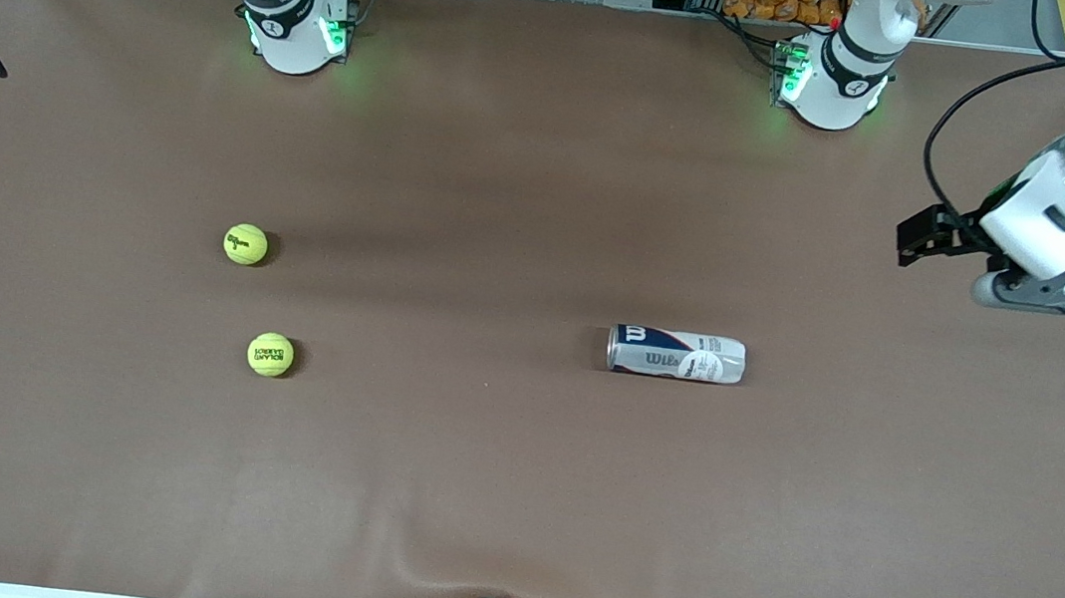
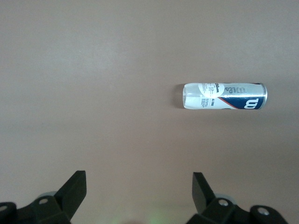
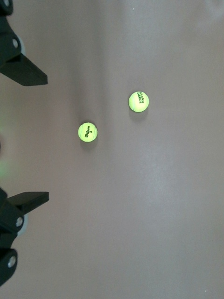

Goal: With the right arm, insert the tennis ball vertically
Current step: 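Move the left gripper over the lying Wilson can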

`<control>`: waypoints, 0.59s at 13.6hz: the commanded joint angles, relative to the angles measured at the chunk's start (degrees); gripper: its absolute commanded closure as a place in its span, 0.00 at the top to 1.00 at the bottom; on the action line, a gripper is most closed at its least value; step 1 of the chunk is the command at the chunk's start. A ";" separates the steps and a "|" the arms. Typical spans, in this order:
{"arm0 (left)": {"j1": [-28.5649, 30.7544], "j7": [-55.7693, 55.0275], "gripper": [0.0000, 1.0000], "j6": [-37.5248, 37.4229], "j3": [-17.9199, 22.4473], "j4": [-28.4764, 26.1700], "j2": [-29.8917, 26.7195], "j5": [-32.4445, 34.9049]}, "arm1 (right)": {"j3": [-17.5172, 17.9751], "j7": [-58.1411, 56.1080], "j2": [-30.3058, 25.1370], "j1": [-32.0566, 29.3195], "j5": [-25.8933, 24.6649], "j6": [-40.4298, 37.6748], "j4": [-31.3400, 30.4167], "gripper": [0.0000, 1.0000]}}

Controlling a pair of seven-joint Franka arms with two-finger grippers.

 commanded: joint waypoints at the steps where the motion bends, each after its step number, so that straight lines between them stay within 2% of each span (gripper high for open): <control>1: -1.13 -0.87 1.00 1.07 0.07 1.80 2.71 0.45 | 0.75 0.26 -0.56 -1.23 0.66 -0.42 -0.01 1.00; 8: -3.68 0.00 1.00 4.23 -0.19 1.71 6.66 1.77 | 0.75 0.26 -0.47 -1.32 0.92 -0.33 -0.01 1.00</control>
